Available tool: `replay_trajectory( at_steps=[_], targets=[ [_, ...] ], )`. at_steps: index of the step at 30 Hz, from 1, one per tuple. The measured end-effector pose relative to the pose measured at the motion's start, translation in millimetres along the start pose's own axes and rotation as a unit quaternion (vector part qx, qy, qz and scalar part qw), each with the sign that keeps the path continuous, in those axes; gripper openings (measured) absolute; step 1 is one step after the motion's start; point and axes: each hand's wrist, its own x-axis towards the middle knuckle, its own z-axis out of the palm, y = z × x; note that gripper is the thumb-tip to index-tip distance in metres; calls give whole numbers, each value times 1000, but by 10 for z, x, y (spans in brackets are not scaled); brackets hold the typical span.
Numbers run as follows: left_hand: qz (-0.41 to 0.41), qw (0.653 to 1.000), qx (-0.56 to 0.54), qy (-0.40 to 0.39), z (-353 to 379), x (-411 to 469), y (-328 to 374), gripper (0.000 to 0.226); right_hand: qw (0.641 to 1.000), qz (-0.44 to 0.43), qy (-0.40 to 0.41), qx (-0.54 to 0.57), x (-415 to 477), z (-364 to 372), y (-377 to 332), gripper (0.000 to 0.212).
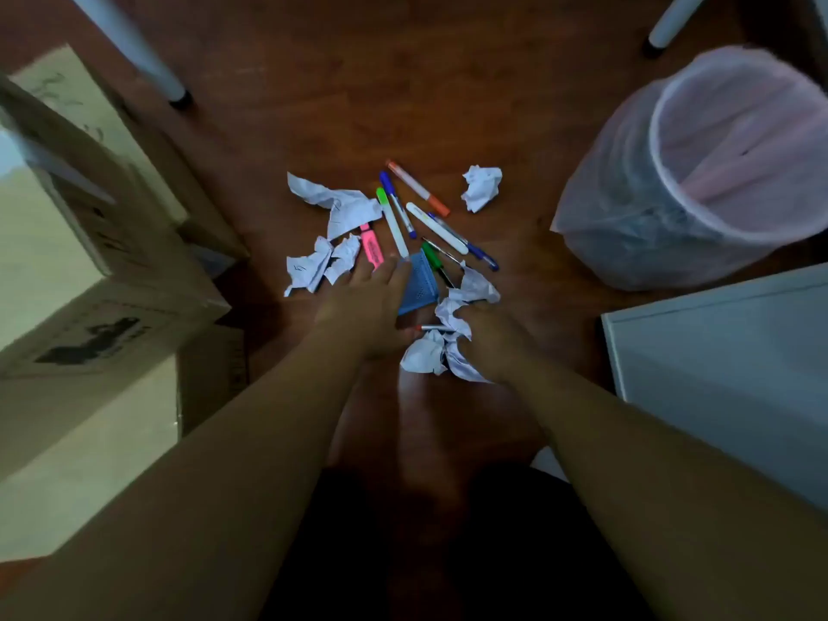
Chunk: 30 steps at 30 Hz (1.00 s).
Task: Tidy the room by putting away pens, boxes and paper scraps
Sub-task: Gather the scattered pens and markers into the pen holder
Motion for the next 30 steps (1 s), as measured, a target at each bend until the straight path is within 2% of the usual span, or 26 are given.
replay_trajectory(
  at_steps=[3,5,8,9,12,18,21,24,26,30],
  targets=[
    [-13,1000,10,-4,177,163,-20,97,1000,-10,11,28,138,200,36,36],
    [-25,1000,16,0,233,205,-31,93,999,3,-36,-34,205,227,29,31],
    [-36,999,24,10,305,230,-45,81,999,-21,17,-24,389,305,147,20],
    [-40,999,22,10,331,232,-56,77,999,-24,-6,-44,422,300,175,17],
    [-42,999,8,10,383,261,-71,73,987,18,-84,-133,447,213,228,24],
    [-59,998,-18,20,402,374,-80,71,972,47,-95,-210,476,225,305,30],
    [-76,997,-26,13,455,376,-73,84,951,76,-153,-256,473,144,351,35],
    [-96,995,-30,-16,474,341,-90,103,924,110,-266,-252,576,126,410,29],
    [-99,994,-40,-29,493,299,-132,105,934,117,-260,-214,569,96,419,14],
    [-129,986,-104,-19,543,173,-236,106,975,67,-145,-154,505,-89,453,32]
  ],
)
